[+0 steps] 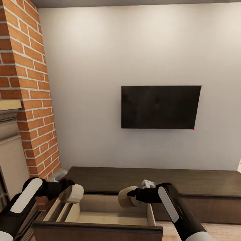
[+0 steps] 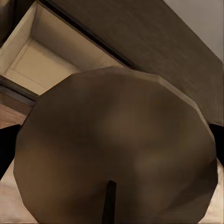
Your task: Place each of the two pumpkins and all three candles from the living room inside a cabinet in the living room (use any cabinet), then make sure every cabinet is closed, and position the cauldron so it is next to a table in the living room.
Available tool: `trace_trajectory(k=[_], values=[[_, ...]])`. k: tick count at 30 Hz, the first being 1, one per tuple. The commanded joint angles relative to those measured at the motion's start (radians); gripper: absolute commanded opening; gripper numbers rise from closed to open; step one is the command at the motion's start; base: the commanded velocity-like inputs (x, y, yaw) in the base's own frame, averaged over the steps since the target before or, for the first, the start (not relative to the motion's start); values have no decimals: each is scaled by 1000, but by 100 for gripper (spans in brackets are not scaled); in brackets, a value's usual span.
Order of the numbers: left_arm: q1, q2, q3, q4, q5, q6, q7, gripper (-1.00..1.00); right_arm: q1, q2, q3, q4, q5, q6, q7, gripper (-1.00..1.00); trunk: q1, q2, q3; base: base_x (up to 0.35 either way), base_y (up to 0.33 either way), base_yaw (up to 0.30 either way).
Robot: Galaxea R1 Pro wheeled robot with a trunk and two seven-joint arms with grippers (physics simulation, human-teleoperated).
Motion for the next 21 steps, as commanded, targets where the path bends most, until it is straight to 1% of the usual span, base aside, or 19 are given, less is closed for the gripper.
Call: trace_trajectory(k=[1,3,5,6,7,8,9,10,11,13,16,18,21], values=[[-2,-12,-14,-2,7,-4,39,-100,-1,13,15,-1,18,3,-6,-100,0,-1,-1,2,-1,0],[-4,-47,-27,-5,6,-6,101,-100,-1,42,44,-4,19,1,-63,-100,0,-1,-1,1,0,0],[-5,-82,-33,-9,3,-8,148,-100,-6,80,65,-10,15,0,-142,-100,0,-1,-1,0,0,0],[-5,-93,-35,-11,-7,-8,163,-100,-8,101,75,-13,13,0,-179,-100,0,-1,-1,0,0,0],[-6,-100,-36,-13,-25,-9,172,-100,-10,121,85,-14,11,-1,-211,-100,0,-1,-1,0,0,0],[-6,-106,-36,-15,-49,-9,177,-100,-11,137,93,-14,9,-4,-236,-100,0,-1,-1,0,0,0],[-6,-109,-36,-17,-61,-9,179,-100,-12,142,96,-14,9,-5,-247,-100,0,-1,-1,0,0,0],[-6,-116,-36,-20,-84,-9,182,-100,-13,151,102,-15,11,-10,-263,-100,0,-1,-1,0,0,0],[-6,-127,-36,-23,-103,-10,183,-100,-14,156,105,-14,14,-17,-276,-100,0,-1,-1,0,0,0],[-6,-148,-37,-25,-127,-10,185,-100,-16,162,109,-8,17,-41,-306,-100,0,-1,-1,0,0,0],[-6,-171,-37,-29,-142,-12,186,-100,-17,165,115,-4,17,-74,-376,-100,0,-1,-1,0,0,0],[-6,-182,-38,-34,-146,-16,186,-100,-17,165,133,-3,16,-98,-417,-100,0,-1,-1,0,0,0],[-6,-189,-39,-38,-158,-22,187,-100,-18,165,161,1,13,-131,-441,-100,0,-1,-1,0,0,0]])
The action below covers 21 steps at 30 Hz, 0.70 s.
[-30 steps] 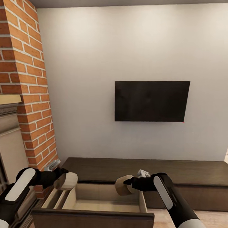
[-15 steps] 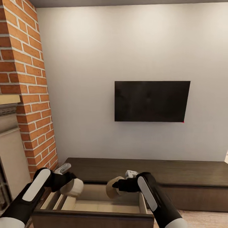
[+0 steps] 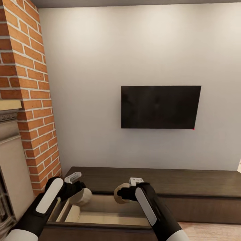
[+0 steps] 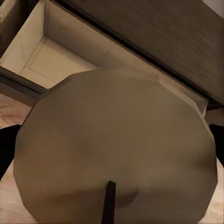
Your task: Place each of the two pumpkins and all three candles from the living room inside a cabinet in the living room (use any cabinet), then make sure every cabinet is closed, and position the cauldron so it is next to a table in the living room.
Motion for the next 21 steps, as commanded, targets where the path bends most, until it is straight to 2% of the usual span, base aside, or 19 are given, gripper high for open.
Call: trace_trajectory(k=[1,4,10,21], values=[[-1,0,-3,-2,2,-6,10,-100,-1,0,7,2,-11,-3,-14,-100,0,-1,-1,0,0,0],[0,-6,-6,-4,-28,-25,10,-100,-1,0,13,14,-11,-9,-18,-100,0,-1,-1,0,0,0],[1,-40,-34,-4,-103,-37,7,-100,-1,-4,16,21,-15,-11,-20,-100,0,-1,-1,13,0,0],[1,-45,-42,-4,-117,-38,2,-100,-1,-8,17,17,-5,-13,-20,-100,0,-1,-1,100,0,0]])
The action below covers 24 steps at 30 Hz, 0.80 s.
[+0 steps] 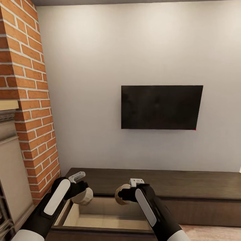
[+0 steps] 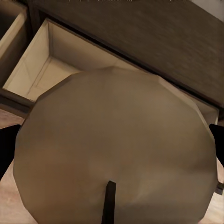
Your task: Place each of the two pumpkins and all three candles from the living room inside a cabinet in the living room (use any cabinet), then make sure every cabinet is closed, and position the cauldron so it is next to a table in the living room.
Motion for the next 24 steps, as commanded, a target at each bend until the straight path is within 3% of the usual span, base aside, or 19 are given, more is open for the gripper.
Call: trace_trajectory(k=[1,14,24], values=[[-1,1,-3,-1,10,0,10,-100,-1,-1,1,0,-11,2,-10,-100,0,-1,-1,140,0,0],[-1,1,-4,0,10,0,9,-100,-1,-1,0,-2,-20,-4,-9,-100,0,-1,-1,59,48,-3],[-1,1,-4,-1,10,0,8,-100,-1,-1,-2,-2,-23,-5,-6,-100,0,-1,2,-25,90,-97]])
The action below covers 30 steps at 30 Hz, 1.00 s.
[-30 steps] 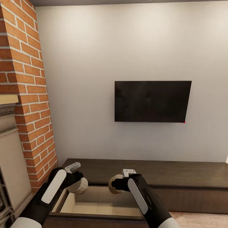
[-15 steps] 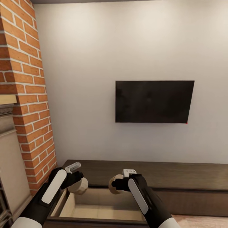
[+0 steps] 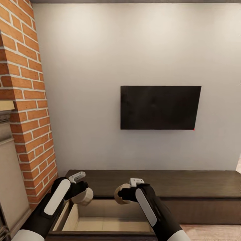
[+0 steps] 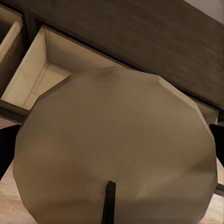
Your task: Place each of the two pumpkins and all three candles from the living room inside a cabinet in the living room (use any cabinet), then make sure every cabinet is closed, and position the cauldron so it is next to a table in the living room.
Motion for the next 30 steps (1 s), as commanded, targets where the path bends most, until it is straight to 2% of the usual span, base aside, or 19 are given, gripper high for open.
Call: trace_trajectory(k=[1,8,30], values=[[-1,1,-3,-1,10,0,10,-100,-1,0,1,-1,-11,1,-10,-100,0,-1,-1,-2,79,-8],[-1,1,-3,0,9,0,11,-100,-1,0,2,0,-11,1,-9,-100,0,-1,-1,7,95,-2],[-1,1,-9,-1,10,0,11,-100,-1,0,1,-1,-11,2,-7,-100,0,-1,-1,125,41,0]])
